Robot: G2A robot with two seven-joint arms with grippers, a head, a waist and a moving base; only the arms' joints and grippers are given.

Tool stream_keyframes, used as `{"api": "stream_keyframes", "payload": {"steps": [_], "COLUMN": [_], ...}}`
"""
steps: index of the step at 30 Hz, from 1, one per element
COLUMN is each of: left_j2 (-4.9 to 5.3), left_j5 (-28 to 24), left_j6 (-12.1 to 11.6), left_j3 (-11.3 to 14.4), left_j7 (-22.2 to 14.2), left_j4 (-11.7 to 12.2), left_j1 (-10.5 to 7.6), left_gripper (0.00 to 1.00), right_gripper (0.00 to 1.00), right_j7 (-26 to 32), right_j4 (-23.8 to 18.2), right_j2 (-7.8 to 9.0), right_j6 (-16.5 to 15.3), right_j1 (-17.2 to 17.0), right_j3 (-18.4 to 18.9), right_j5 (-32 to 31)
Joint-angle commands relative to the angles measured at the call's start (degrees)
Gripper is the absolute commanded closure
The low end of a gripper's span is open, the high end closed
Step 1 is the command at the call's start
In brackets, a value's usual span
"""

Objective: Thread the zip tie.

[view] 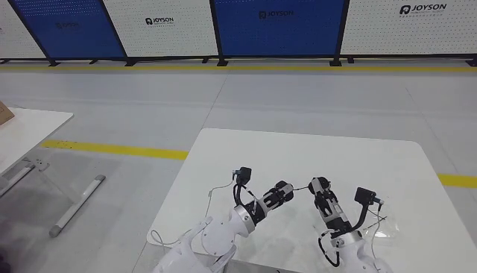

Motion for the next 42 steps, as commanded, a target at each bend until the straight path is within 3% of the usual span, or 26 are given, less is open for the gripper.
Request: {"api": "stream_keyframes", "payload": {"steps": [1,3,6,12,17,29,34,35,37,38,42], "left_j2": [-0.02,-0.02,-0.09,-0.22,-0.21,-0.07,-0.16,-0.19,-0.27,-0.30,-0.42], "left_j5": [0.44,1.29,1.96,1.70,1.16,1.00,1.15,1.08,0.74,0.59,0.25], "left_j6": [0.12,0.43,0.98,0.91,-0.91,-2.04,-0.65,-0.33,0.45,0.85,2.31], "left_j3": [0.16,0.36,0.63,0.84,0.91,0.67,0.49,0.56,0.64,0.66,0.70], "left_j7": [-0.03,-0.01,0.60,0.80,-0.14,-1.68,-0.10,0.01,0.22,0.30,0.75], "left_j4": [0.00,0.09,0.20,0.36,0.01,-0.13,0.03,0.03,0.17,0.17,0.36], "left_j1": [-0.08,-0.16,-0.30,-0.48,-0.35,-0.07,-0.09,-0.16,-0.29,-0.39,-0.72], "left_gripper": [0.86,0.88,1.00,1.00,1.00,1.00,1.00,1.00,1.00,1.00,1.00], "right_gripper": [1.00,1.00,1.00,1.00,1.00,1.00,1.00,0.92,0.66,0.60,0.58], "right_j7": [-0.07,-0.12,-0.14,-0.14,1.46,5.02,5.67,5.68,5.80,5.70,5.24], "right_j4": [0.12,0.23,0.34,0.40,0.72,1.32,1.20,1.20,1.18,1.16,1.12], "right_j2": [-0.02,-0.04,-0.08,-0.12,-0.11,-0.05,-0.09,-0.09,-0.07,-0.07,-0.12], "right_j6": [-0.02,-0.08,-0.21,-0.51,-0.95,-2.74,-1.88,-1.57,-0.96,-0.81,-0.59], "right_j1": [0.04,0.09,0.11,0.01,0.22,0.93,0.97,0.99,1.08,1.09,1.08], "right_j3": [0.11,0.18,0.27,0.42,0.43,0.76,0.84,0.90,0.89,0.84,0.71], "right_j5": [0.08,0.14,0.22,0.17,0.70,3.13,3.93,3.85,2.97,2.69,2.15]}}
